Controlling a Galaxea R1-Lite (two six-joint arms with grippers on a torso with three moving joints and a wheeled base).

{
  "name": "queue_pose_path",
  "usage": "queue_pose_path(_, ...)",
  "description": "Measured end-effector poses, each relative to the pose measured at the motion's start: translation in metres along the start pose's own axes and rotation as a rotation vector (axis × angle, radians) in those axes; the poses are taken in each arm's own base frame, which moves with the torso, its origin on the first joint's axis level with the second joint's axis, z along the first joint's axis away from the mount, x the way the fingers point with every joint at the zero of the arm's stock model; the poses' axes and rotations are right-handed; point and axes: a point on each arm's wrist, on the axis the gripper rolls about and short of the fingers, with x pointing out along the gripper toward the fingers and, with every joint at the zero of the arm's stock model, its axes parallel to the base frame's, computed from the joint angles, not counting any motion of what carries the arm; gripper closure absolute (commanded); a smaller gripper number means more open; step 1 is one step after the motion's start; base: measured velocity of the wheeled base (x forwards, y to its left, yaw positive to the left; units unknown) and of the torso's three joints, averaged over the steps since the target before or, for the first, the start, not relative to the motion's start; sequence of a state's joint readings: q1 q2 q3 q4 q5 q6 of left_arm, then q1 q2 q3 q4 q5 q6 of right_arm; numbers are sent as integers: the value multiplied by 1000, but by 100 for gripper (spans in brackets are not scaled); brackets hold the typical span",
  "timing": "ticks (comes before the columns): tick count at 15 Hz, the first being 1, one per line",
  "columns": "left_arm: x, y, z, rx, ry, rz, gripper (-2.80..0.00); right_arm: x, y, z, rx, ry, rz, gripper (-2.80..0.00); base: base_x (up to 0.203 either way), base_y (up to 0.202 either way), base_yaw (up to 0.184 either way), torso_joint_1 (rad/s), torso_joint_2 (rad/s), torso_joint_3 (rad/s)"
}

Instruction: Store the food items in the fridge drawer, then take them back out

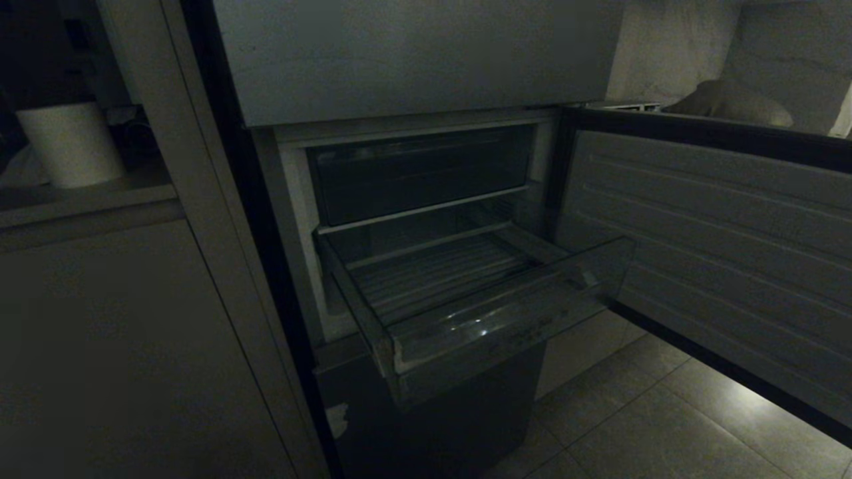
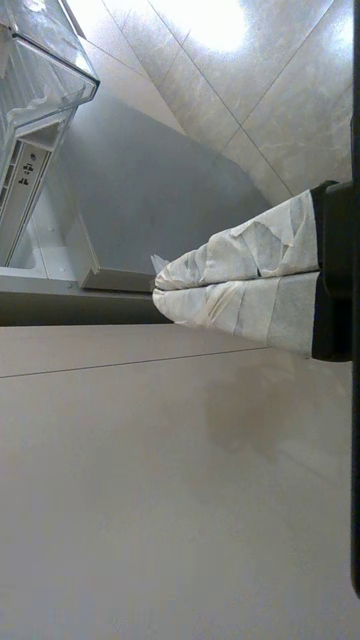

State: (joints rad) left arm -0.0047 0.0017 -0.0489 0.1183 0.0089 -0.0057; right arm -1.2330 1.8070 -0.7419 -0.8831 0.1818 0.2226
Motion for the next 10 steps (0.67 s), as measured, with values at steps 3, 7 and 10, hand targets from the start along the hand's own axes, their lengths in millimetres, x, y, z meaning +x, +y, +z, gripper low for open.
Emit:
queue_pose_path(3, 0, 0, 0, 0, 0, 0, 0, 17, -2, -5, -2, 30, 77, 0, 0, 0, 0, 0, 0, 0)
queue_pose_path(7, 0, 0, 0, 0, 0, 0, 0, 44, -7, -14, -34, 49, 88, 0, 0, 0, 0, 0, 0, 0)
queue_pose_path(10, 0, 0, 0, 0, 0, 0, 0, 57, -11, -27, -28, 90, 135, 0, 0, 0, 0, 0, 0, 0)
